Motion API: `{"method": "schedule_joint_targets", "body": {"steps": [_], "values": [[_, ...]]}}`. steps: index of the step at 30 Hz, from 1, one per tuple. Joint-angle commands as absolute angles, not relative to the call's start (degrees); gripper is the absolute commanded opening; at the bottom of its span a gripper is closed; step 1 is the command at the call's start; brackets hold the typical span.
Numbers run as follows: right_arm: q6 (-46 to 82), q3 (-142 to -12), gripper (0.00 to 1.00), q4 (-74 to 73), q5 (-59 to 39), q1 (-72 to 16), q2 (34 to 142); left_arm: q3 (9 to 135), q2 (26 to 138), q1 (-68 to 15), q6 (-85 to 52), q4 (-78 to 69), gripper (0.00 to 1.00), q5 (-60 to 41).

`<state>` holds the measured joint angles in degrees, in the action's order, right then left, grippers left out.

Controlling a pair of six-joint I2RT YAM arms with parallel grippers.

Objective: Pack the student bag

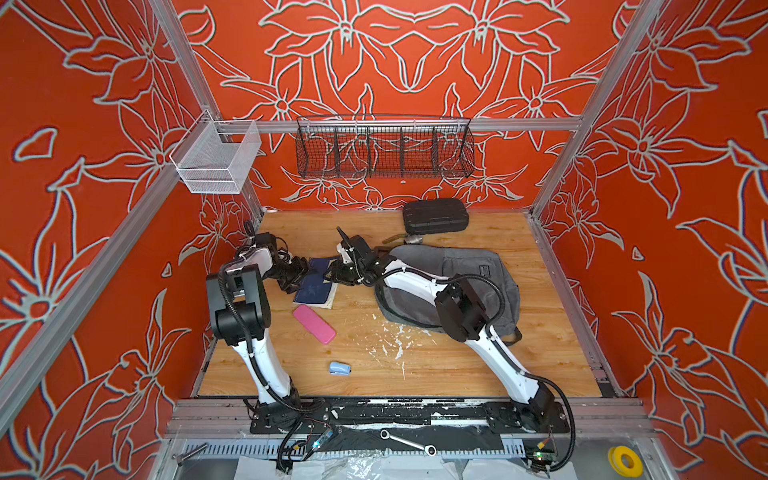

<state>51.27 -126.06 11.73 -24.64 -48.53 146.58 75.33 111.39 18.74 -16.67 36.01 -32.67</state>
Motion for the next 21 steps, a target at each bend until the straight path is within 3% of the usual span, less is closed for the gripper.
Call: {"method": "schedule_joint_targets", "body": {"steps": [1, 6, 9, 15, 20, 21], "values": [[52.5, -129.3, 0.48, 11.9, -25.1, -48.7, 148.3, 74.8, 113.2, 18.8, -16.5, 36.7, 0.72, -34.4], [53.9, -132.0, 0.45, 13.4, -25.4, -48.8, 151.2, 74.4, 113.3, 18.7, -17.2, 36.2, 0.71, -35.7], [55.0, -132.5, 0.33, 12.6, -25.5, -48.8, 152.1, 74.5, 112.7, 18.7, -17.4, 36.3, 0.71, -36.3], [53.9, -134.5, 0.22, 14.6, -25.0, -48.7, 153.6, 75.8, 109.3, 19.0, -17.6, 37.6, 0.71, -36.6], [48.3, -136.4, 0.00, 17.2, -25.9, -48.5, 152.7, 80.8, 105.6, 19.2, -13.9, 41.9, 0.78, -34.5], [47.5, -136.1, 0.00, 17.4, -26.0, -48.4, 152.0, 82.1, 105.4, 19.3, -12.8, 43.1, 0.80, -33.6]]}}
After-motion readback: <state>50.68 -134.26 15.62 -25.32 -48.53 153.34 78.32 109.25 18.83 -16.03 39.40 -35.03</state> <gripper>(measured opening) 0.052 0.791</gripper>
